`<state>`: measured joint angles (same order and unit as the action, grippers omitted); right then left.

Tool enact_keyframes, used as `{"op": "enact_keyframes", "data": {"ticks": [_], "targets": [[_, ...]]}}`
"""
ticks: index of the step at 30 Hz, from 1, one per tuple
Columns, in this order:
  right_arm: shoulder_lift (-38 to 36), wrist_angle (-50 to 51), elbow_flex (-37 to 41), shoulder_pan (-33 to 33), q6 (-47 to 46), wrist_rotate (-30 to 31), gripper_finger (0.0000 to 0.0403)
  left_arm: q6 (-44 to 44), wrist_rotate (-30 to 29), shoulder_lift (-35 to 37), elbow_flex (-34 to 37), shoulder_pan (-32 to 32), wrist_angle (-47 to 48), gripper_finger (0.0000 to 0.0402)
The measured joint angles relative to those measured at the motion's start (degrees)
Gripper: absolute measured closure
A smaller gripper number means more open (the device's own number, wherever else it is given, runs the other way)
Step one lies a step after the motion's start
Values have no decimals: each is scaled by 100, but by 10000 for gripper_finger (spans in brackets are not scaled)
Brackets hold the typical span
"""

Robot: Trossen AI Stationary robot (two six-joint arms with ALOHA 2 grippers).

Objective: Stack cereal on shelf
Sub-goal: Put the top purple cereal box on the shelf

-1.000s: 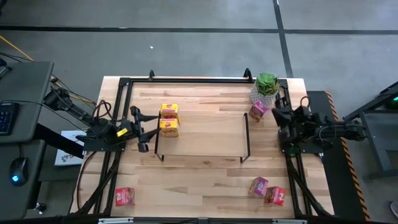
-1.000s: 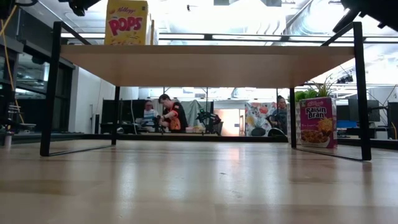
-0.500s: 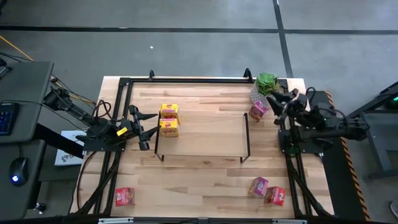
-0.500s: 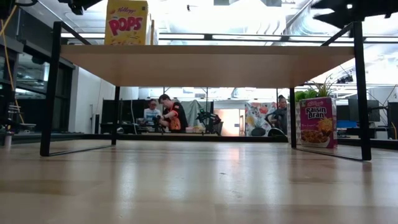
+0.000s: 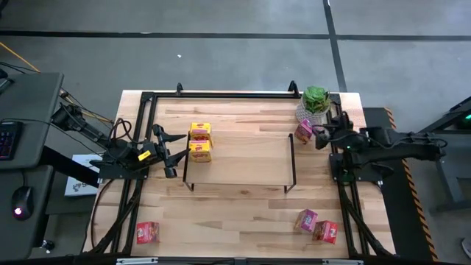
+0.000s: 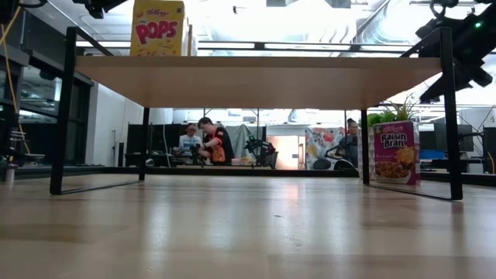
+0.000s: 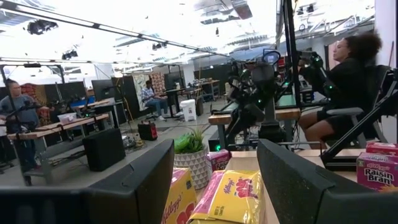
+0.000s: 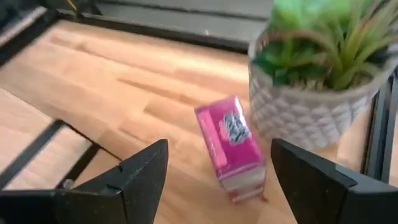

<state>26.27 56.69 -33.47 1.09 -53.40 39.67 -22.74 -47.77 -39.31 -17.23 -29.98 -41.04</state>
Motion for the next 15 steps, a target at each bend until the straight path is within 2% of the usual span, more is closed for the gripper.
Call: {"op": "enact_keyframes", "data": {"ticks": [7, 15], "targets": [[831, -81, 2, -208, -163, 54, 125, -50, 2, 0, 0, 0, 0, 181], [1529, -193, 2, -700, 406, -61, 125, -47, 2, 1, 0, 0, 1, 181]]}}
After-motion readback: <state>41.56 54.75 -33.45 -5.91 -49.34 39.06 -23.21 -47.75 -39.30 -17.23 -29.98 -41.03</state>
